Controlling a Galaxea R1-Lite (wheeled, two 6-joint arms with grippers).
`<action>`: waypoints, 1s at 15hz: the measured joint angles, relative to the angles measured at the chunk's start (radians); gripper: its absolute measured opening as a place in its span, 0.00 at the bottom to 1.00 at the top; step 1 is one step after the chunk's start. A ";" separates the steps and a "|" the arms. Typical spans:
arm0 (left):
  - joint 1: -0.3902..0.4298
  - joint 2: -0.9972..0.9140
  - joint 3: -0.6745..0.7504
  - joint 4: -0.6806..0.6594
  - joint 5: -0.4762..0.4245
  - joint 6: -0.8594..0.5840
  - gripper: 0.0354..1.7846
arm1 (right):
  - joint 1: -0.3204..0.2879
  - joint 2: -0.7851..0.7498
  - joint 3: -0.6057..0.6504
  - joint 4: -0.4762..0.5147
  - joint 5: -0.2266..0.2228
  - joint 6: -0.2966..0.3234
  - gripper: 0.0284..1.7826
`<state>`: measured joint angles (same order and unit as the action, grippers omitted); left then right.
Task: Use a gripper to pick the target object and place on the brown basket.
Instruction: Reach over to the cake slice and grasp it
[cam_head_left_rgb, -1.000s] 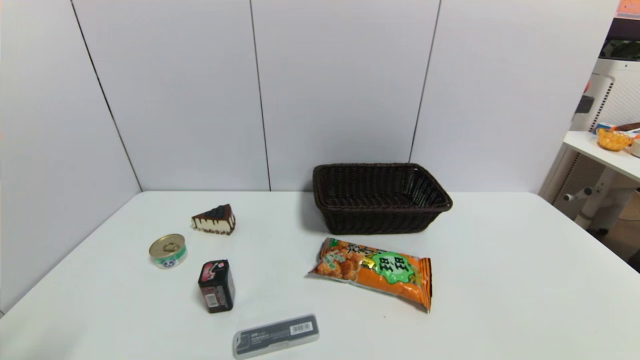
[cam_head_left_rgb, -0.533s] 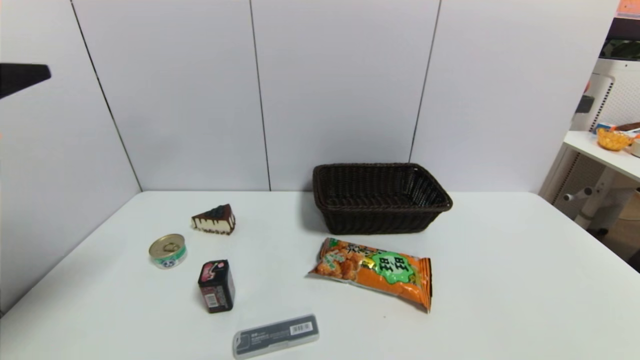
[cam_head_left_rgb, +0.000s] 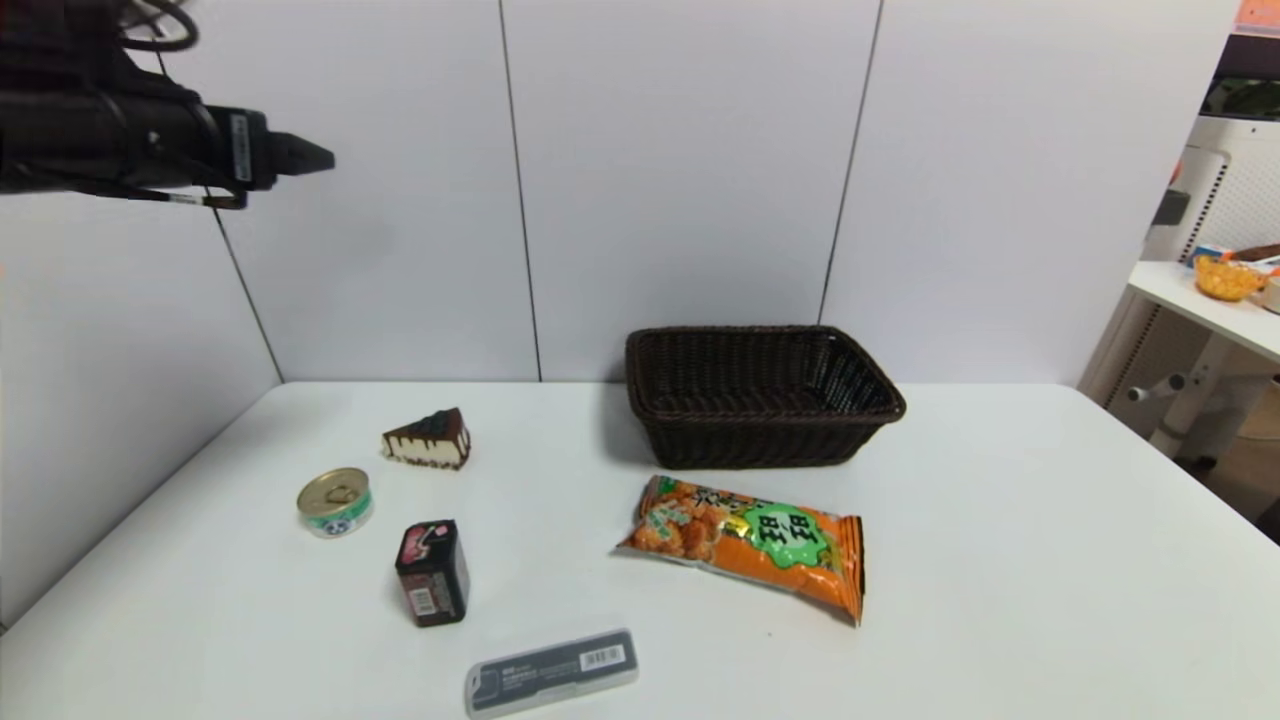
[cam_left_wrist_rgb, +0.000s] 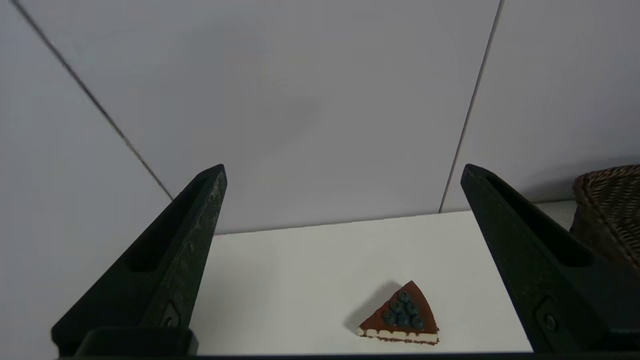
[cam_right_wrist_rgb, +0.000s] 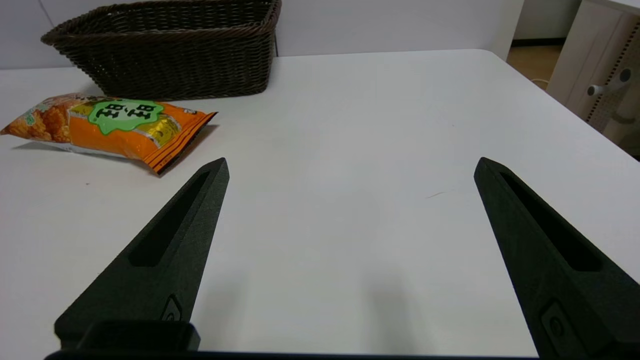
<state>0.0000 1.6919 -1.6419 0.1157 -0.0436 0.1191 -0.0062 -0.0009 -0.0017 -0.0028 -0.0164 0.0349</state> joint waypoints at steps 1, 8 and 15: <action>0.006 0.061 -0.032 0.009 -0.031 0.023 0.94 | 0.000 0.000 0.000 0.000 0.000 0.000 0.95; 0.139 0.384 -0.121 0.046 -0.488 0.460 0.94 | 0.000 0.000 0.000 0.000 0.000 0.000 0.95; 0.149 0.498 -0.120 0.381 -0.715 0.885 0.94 | 0.000 0.000 0.000 0.000 0.000 0.000 0.95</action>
<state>0.1491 2.1902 -1.7617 0.4968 -0.7589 1.0040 -0.0057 -0.0009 -0.0017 -0.0028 -0.0168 0.0345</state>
